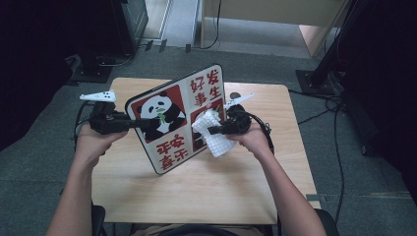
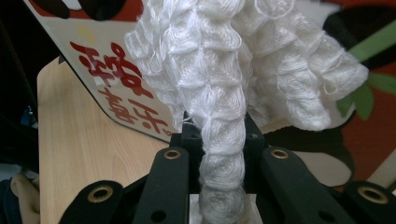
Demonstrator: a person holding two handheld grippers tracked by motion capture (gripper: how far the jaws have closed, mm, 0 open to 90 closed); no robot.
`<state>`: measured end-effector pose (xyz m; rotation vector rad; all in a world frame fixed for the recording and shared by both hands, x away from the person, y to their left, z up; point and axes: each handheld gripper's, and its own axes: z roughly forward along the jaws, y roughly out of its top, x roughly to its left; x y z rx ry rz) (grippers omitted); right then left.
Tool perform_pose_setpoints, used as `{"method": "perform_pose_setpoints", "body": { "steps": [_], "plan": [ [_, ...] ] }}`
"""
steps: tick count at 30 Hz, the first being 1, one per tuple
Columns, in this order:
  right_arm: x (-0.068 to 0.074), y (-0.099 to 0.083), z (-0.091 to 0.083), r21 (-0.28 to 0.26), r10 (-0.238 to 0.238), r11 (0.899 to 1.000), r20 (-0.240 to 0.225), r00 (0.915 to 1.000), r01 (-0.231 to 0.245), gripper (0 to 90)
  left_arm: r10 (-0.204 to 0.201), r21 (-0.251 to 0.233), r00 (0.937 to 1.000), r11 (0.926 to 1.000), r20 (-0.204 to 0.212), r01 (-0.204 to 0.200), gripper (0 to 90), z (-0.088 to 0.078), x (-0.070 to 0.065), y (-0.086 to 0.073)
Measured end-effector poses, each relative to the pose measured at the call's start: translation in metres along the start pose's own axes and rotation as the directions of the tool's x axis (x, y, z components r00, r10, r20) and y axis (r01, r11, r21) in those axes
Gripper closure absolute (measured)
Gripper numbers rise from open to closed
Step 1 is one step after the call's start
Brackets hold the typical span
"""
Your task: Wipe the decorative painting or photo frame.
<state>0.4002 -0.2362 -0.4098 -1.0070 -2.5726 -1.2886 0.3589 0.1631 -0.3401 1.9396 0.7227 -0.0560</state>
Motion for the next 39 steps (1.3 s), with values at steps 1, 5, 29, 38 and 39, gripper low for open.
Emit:
{"method": "perform_pose_setpoints", "body": {
  "steps": [1,5,29,38,39],
  "plan": [
    [0.002,0.002,-0.002,0.001,-0.001,1.000,0.003,1.0000,0.001,78.7,0.009,0.001,1.0000,1.0000,-0.003,-0.009,78.2,0.000,-0.001,0.000],
    [0.009,0.012,-0.010,-0.013,-0.020,1.000,0.015,0.9997,0.021,78.6,0.017,0.009,0.9998,0.9998,-0.004,-0.017,77.8,-0.001,-0.002,0.000],
    [0.030,0.045,-0.034,-0.065,-0.089,0.994,0.030,0.9956,0.091,78.8,-0.011,0.012,0.9999,0.9999,-0.008,0.011,77.1,-0.006,-0.002,-0.002],
    [0.032,0.062,-0.046,-0.114,-0.100,0.988,0.022,0.9947,0.102,78.8,-0.020,0.009,0.9995,0.9998,-0.026,0.020,78.4,-0.006,-0.004,-0.002],
    [0.032,0.064,-0.047,-0.119,-0.103,0.987,0.023,0.9944,0.105,78.8,-0.022,0.009,0.9994,0.9997,-0.027,0.023,78.5,-0.006,-0.004,-0.002]
  ]
}}
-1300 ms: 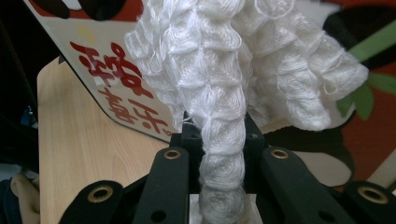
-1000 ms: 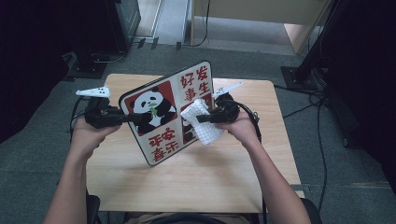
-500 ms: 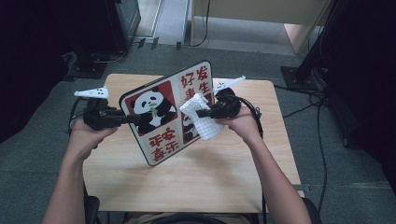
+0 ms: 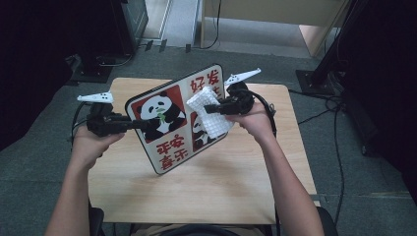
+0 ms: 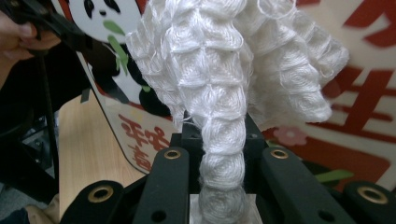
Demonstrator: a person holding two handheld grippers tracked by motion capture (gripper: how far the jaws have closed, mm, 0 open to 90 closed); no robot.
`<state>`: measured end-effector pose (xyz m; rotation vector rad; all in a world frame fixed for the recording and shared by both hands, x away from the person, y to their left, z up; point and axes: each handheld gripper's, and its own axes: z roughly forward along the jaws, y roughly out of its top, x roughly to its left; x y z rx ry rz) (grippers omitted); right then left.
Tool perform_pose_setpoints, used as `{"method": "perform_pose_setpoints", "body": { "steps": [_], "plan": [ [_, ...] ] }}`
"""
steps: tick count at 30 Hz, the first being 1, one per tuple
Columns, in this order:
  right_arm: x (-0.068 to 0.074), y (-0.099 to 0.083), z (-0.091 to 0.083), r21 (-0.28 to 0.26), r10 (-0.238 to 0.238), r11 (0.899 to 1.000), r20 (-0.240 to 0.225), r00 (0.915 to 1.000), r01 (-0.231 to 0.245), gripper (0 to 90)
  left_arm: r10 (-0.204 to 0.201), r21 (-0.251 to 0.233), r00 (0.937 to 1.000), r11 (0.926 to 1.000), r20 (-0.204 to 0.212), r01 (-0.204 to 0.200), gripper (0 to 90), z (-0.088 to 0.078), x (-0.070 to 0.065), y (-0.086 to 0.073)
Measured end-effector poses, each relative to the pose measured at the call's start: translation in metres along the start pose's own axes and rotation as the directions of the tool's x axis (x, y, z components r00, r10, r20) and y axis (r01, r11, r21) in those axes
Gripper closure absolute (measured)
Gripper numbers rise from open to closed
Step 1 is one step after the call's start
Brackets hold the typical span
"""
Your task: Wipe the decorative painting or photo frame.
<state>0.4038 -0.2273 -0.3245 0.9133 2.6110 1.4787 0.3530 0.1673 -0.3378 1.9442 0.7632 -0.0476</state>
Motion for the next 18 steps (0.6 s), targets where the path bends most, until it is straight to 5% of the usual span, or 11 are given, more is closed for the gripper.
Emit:
{"method": "perform_pose_setpoints", "body": {
  "steps": [18],
  "plan": [
    [0.027,0.083,-0.003,0.006,-0.111,0.994,0.028,0.9934,0.111,78.5,0.012,-0.020,0.9999,0.9997,0.010,-0.012,78.7,-0.001,0.002,-0.002]
  ]
}}
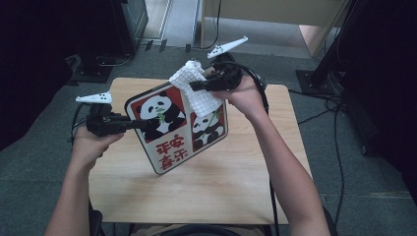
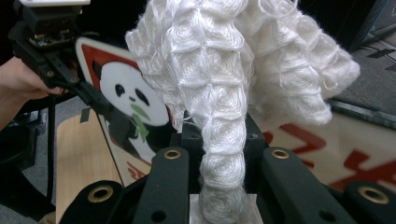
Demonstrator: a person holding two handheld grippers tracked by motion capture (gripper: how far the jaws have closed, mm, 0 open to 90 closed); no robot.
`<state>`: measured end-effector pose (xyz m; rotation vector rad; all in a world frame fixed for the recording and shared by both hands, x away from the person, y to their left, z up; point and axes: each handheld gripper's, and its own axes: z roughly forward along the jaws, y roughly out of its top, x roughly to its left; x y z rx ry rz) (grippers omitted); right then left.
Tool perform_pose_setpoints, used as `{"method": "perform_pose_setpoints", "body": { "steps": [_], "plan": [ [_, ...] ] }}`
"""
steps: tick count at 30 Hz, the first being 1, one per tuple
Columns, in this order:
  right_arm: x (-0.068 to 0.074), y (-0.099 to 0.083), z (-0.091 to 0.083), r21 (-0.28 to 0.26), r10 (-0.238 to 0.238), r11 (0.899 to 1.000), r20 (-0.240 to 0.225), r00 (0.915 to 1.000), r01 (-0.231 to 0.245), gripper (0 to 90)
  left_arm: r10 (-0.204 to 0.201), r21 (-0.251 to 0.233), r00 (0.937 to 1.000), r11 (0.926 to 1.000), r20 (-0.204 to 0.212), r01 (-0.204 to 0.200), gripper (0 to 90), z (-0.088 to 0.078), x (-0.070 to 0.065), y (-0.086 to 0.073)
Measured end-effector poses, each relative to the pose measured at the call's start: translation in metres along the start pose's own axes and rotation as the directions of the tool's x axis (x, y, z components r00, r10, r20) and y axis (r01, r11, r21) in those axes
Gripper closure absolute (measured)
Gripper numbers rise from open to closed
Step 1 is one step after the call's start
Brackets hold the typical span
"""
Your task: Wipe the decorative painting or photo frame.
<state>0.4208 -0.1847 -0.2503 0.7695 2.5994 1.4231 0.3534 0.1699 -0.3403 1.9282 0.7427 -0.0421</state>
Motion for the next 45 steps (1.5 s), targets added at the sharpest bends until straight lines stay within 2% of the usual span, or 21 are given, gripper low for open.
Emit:
{"method": "perform_pose_setpoints", "body": {
  "steps": [6,11,20,25,29,35,38,45],
  "plan": [
    [0.000,0.008,0.012,0.013,0.001,1.000,-0.001,1.0000,-0.001,78.5,0.005,0.002,1.0000,1.0000,0.003,-0.005,78.8,0.000,0.000,0.000],
    [-0.004,0.002,0.021,0.038,0.016,0.999,-0.010,0.9998,-0.016,78.4,0.008,0.002,1.0000,1.0000,0.005,-0.008,78.8,0.000,0.000,0.000],
    [-0.005,-0.008,0.026,0.060,0.018,0.998,-0.013,0.9998,-0.017,78.2,0.010,0.003,0.9999,0.9999,0.008,-0.010,78.8,-0.001,0.000,0.000],
    [-0.007,-0.016,0.028,0.053,0.022,0.998,-0.023,0.9995,-0.021,78.1,0.015,0.004,0.9998,0.9999,0.010,-0.015,78.8,0.000,0.001,0.000],
    [-0.011,-0.026,0.030,0.031,0.048,0.998,-0.046,0.9978,-0.047,78.1,0.016,0.004,0.9998,0.9999,0.013,-0.016,78.8,0.000,0.002,0.001],
    [-0.013,-0.041,0.034,0.034,0.054,0.998,-0.057,0.9969,-0.052,78.1,0.018,0.004,0.9997,0.9998,0.013,-0.018,78.8,0.000,0.002,0.001],
    [-0.015,-0.045,0.035,0.027,0.071,0.997,-0.065,0.9954,-0.069,78.1,0.017,0.006,0.9997,0.9998,0.017,-0.017,78.8,0.000,0.003,0.002],
    [-0.013,-0.057,0.043,0.047,0.062,0.997,-0.074,0.9953,-0.059,78.1,0.016,0.007,0.9998,0.9998,0.012,-0.016,78.8,0.000,0.002,0.002]
  ]
}}
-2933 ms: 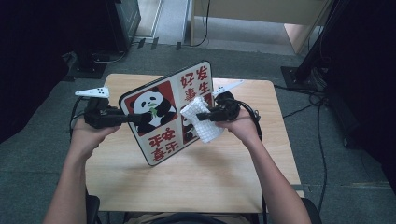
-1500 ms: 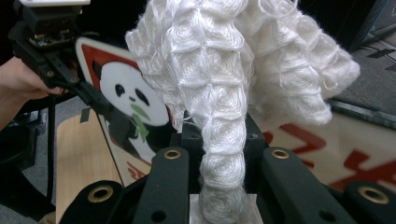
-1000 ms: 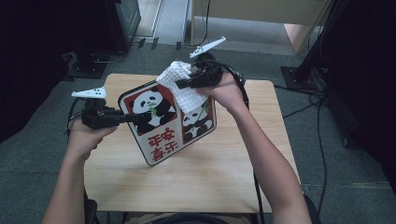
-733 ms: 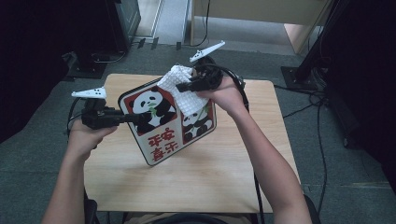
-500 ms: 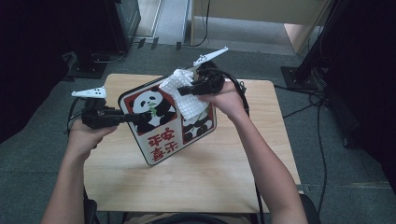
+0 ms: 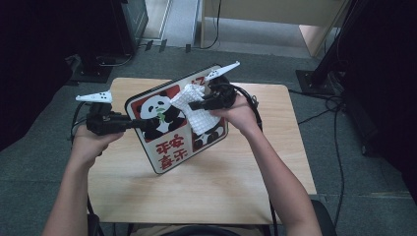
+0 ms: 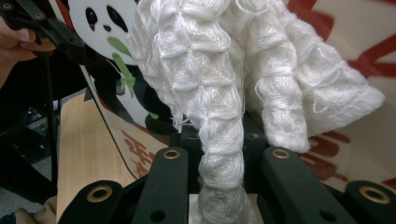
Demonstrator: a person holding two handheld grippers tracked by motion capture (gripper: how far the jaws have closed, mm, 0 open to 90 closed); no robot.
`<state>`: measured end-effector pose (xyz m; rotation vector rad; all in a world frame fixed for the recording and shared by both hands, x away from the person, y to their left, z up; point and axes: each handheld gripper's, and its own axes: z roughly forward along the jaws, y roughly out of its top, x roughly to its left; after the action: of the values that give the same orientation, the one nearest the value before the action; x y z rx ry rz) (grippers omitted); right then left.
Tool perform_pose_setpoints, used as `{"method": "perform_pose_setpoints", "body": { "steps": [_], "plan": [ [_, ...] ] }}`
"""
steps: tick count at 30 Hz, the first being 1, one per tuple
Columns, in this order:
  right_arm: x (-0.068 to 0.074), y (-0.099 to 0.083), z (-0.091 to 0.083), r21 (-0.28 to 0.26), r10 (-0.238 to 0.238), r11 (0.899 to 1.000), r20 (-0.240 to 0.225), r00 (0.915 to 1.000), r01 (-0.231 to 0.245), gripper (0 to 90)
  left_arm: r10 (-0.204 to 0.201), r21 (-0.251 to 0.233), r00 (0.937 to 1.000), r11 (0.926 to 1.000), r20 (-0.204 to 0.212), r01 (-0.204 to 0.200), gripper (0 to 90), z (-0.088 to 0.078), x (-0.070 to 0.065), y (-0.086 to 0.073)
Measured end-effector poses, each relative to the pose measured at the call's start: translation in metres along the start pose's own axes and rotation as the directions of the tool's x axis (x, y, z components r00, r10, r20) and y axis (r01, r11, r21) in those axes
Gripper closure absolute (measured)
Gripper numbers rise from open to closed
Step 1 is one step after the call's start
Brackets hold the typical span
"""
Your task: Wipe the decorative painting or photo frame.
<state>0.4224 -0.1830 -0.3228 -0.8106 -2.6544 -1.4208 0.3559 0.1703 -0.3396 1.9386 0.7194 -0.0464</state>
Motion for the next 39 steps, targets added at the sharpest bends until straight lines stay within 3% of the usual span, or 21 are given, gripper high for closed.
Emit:
{"method": "perform_pose_setpoints", "body": {
  "steps": [39],
  "plan": [
    [-0.006,-0.054,0.029,0.040,0.010,0.999,-0.035,0.9993,-0.009,78.0,-0.009,-0.002,0.9998,1.0000,-0.017,0.009,78.8,0.000,-0.006,-0.002]
  ]
}}
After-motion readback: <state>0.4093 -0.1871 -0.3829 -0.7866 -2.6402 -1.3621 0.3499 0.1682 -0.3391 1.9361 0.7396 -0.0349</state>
